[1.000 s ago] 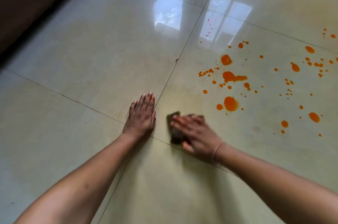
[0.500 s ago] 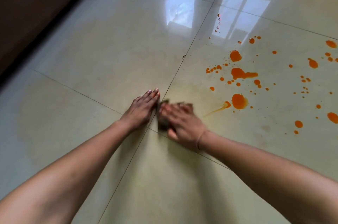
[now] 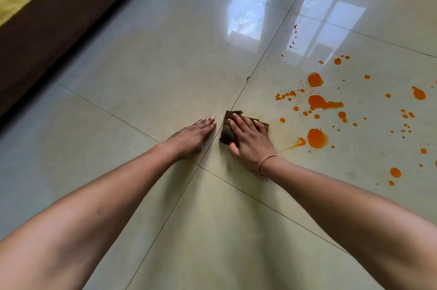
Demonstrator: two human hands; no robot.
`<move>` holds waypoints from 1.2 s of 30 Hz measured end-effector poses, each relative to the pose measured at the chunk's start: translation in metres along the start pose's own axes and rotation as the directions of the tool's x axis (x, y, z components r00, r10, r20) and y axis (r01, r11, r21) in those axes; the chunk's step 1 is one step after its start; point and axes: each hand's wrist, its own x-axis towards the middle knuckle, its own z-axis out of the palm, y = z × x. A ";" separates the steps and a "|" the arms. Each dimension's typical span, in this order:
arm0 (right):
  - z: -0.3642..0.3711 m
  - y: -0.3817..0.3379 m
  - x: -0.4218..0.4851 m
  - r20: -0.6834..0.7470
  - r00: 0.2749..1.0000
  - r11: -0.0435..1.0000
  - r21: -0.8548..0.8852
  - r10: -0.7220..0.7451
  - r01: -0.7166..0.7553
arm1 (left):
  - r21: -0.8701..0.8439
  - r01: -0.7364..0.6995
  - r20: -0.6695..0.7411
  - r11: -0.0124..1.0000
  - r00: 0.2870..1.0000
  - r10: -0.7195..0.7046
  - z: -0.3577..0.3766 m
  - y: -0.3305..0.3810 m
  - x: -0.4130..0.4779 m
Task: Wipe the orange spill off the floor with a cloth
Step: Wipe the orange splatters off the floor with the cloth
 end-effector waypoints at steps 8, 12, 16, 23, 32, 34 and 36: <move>-0.011 0.106 -0.074 0.144 0.937 0.939 -0.086 -0.318 0.332 | 0.065 0.208 0.068 0.976 0.975 -0.213 0.004 0.036 -0.001; -0.017 0.124 -0.076 0.110 0.989 0.983 -0.140 -0.102 0.117 | 0.044 0.281 -0.008 0.959 0.960 -0.281 0.003 0.082 0.012; -0.003 0.125 -0.162 0.208 0.926 0.941 -0.061 -0.314 0.332 | 0.078 0.153 0.135 0.985 0.977 -0.163 0.003 0.120 0.033; -0.012 0.129 -0.112 0.013 0.988 0.988 -0.020 0.153 -0.152 | 0.133 0.207 0.223 0.969 0.947 -0.233 0.012 0.131 0.047; -0.020 0.135 -0.072 -0.051 0.939 0.940 0.056 0.339 -0.336 | 0.091 0.250 0.208 0.964 0.942 -0.264 0.008 0.137 0.046; -0.007 0.112 -0.114 0.044 0.998 0.999 -0.002 0.048 -0.048 | 0.079 0.258 0.189 0.963 0.945 -0.268 0.008 0.137 0.046; -0.004 0.121 -0.161 0.065 0.991 0.993 -0.004 -0.114 0.114 | 0.075 0.259 0.192 0.963 0.944 -0.269 0.007 0.137 0.045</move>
